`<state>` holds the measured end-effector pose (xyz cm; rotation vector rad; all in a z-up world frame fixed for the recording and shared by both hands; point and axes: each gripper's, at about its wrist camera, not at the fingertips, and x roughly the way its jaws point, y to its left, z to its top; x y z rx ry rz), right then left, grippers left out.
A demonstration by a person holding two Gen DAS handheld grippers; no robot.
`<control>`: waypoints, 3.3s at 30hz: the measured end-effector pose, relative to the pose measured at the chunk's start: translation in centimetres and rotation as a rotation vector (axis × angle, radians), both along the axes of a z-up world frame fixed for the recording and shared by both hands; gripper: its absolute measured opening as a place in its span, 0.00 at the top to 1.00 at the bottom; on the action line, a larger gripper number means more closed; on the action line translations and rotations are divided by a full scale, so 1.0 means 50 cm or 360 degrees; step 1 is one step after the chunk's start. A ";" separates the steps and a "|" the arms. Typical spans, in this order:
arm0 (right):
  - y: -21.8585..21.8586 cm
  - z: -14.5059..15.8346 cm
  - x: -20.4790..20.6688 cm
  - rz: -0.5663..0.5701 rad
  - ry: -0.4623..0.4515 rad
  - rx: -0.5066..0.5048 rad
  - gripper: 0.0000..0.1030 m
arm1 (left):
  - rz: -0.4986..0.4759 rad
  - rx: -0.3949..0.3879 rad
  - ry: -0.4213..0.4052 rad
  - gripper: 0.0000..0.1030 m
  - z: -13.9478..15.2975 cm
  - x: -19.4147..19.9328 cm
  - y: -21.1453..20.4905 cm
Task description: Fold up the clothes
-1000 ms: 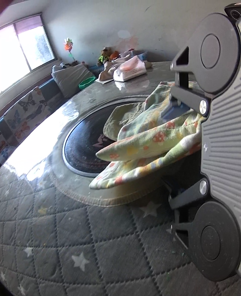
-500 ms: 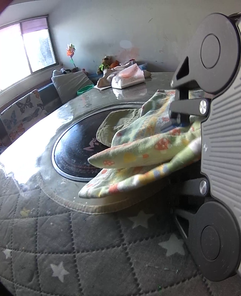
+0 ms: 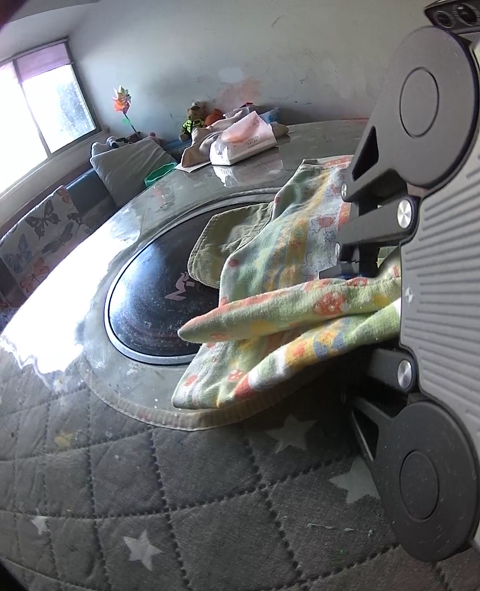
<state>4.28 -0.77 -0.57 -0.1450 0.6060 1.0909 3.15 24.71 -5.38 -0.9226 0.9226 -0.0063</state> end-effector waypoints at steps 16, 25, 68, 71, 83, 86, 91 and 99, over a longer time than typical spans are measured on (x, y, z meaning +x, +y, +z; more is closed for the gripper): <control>-0.186 -0.072 0.213 -0.0796 0.0171 -0.0096 0.62 | -0.0035 0.0182 -0.0043 0.86 0.014 0.002 -0.021; -0.226 -0.120 0.266 -0.0844 0.0432 0.0055 0.62 | -0.0046 0.0217 -0.0044 0.86 0.016 0.009 -0.017; -0.350 0.020 0.141 -0.0974 0.0181 0.0314 0.95 | -0.0403 0.0452 -0.0201 0.87 0.104 0.102 -0.196; -0.387 0.029 0.130 -0.1047 0.0153 0.0318 0.95 | -0.0457 0.0456 -0.0217 0.87 0.108 0.117 -0.233; -0.508 0.057 0.087 -0.1267 0.0059 0.0331 0.95 | -0.0656 0.0508 -0.0278 0.87 0.131 0.171 -0.371; -0.534 0.065 0.079 -0.1310 0.0033 0.0339 0.96 | -0.0701 0.0522 -0.0294 0.87 0.138 0.181 -0.402; -0.569 0.077 0.071 -0.1371 -0.0003 0.0338 0.96 | -0.0757 0.0551 -0.0305 0.87 0.146 0.199 -0.447; -0.619 0.080 0.060 -0.1481 -0.0043 0.0326 0.96 | -0.0845 0.0628 -0.0333 0.87 0.153 0.229 -0.514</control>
